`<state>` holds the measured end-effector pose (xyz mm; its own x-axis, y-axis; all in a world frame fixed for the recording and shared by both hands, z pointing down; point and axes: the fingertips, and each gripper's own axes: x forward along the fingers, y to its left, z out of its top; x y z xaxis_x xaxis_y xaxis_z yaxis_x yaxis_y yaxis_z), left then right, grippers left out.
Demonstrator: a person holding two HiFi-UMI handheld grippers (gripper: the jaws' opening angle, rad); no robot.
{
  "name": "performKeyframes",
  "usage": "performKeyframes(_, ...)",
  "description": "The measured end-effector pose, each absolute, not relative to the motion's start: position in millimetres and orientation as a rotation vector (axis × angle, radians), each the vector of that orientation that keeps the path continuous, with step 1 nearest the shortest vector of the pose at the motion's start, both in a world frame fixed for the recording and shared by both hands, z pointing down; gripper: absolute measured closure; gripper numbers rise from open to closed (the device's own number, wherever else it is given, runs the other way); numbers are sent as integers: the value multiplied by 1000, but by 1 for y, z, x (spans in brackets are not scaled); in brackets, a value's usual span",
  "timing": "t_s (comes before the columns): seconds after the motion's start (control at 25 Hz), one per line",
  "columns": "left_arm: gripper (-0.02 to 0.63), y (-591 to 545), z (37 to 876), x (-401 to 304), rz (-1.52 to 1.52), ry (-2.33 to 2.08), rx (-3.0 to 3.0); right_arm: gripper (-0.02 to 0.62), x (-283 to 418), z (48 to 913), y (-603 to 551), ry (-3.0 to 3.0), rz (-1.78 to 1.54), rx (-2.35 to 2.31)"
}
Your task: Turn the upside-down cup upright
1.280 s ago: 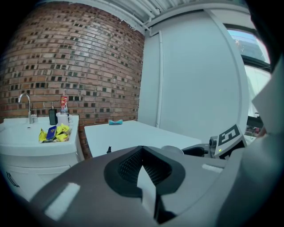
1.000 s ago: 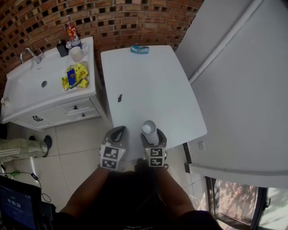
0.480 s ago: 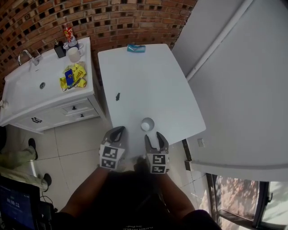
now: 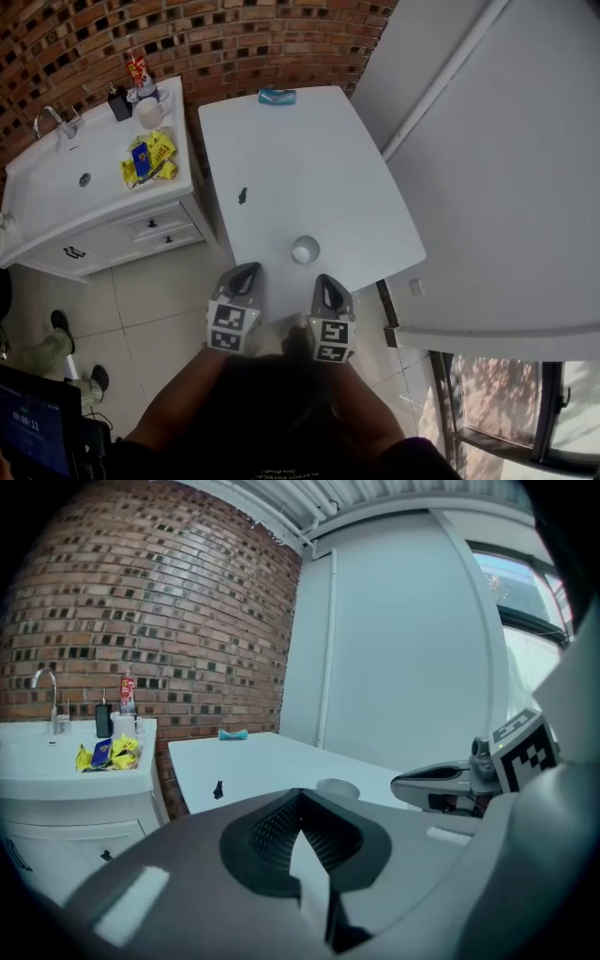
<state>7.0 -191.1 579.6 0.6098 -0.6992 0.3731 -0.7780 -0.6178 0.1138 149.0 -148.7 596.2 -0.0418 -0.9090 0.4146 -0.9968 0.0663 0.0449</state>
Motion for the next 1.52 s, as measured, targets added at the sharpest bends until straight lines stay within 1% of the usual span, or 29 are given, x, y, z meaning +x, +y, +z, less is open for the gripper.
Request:
performKeyframes(0.64, 611, -167, 561, 10, 397, -1242, 2650, 583, 150, 572, -125, -2030, 357, 1990)
performKeyframes(0.96, 611, -125, 552, 12, 399, -1279, 2658, 583, 146, 567, -87, -2057, 376, 1998)
performKeyframes(1.2, 611, -91, 552, 18, 406, -1266, 2643, 582, 149, 561, -55, -2065, 466, 2005)
performKeyframes(1.52, 611, -26, 534, 33, 403, -1242, 2693, 582, 144, 553, 10, -2088, 437, 1982)
